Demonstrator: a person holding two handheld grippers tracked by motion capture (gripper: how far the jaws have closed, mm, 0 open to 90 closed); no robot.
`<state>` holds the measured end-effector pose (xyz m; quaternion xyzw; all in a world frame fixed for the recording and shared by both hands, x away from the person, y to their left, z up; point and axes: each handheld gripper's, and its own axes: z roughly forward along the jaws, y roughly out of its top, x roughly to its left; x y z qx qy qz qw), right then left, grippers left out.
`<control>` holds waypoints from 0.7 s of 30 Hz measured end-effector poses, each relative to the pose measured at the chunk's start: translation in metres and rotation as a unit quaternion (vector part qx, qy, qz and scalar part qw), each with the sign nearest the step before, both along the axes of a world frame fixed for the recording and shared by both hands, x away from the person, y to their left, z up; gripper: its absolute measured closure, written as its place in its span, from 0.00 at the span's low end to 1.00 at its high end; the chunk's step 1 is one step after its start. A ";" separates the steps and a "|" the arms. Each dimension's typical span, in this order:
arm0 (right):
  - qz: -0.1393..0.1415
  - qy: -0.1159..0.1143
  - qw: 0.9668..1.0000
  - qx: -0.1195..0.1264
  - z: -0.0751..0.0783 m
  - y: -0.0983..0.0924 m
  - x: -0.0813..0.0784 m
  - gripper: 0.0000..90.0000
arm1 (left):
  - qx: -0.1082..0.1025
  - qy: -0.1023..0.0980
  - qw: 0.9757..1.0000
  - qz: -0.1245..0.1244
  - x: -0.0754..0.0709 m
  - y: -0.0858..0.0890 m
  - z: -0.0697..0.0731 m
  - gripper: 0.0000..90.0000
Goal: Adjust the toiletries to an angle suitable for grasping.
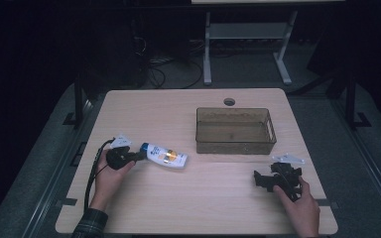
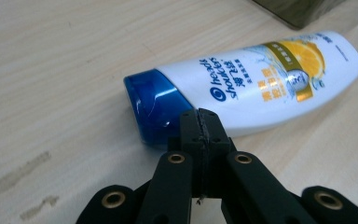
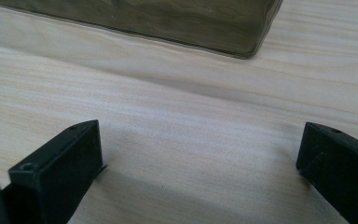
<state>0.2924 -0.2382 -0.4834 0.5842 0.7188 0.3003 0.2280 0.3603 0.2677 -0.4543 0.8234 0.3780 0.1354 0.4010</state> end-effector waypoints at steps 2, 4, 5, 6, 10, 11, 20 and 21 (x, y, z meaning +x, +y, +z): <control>0.000 0.000 1.000 0.000 0.000 0.000 0.000 0.00 | 0.005 0.002 1.000 0.000 0.004 -0.001 -0.001 1.00; 0.000 0.000 1.000 0.000 0.000 0.000 0.000 0.00 | 0.002 0.003 1.000 0.002 0.006 -0.002 0.000 1.00; 0.000 0.000 1.000 0.000 0.000 0.000 0.000 0.00 | 0.002 0.001 1.000 0.002 0.008 -0.002 0.000 1.00; 0.001 0.000 1.000 0.000 0.000 0.000 0.000 0.00 | 0.002 0.000 1.000 0.002 0.010 -0.003 0.000 1.00; 0.001 0.000 1.000 0.000 0.000 0.000 0.000 0.00 | 0.002 0.001 1.000 0.000 0.010 -0.004 0.001 1.00; 0.001 0.000 1.000 0.000 0.000 0.000 0.000 0.00 | 0.000 0.002 1.000 -0.003 0.007 -0.005 0.002 1.00; 0.001 0.000 1.000 0.000 0.000 0.000 0.000 0.00 | -0.028 0.000 0.999 -0.024 -0.005 -0.023 0.026 1.00; 0.001 0.000 1.000 0.000 0.000 0.000 0.000 0.00 | -0.027 -0.001 0.999 -0.030 -0.006 -0.026 0.029 1.00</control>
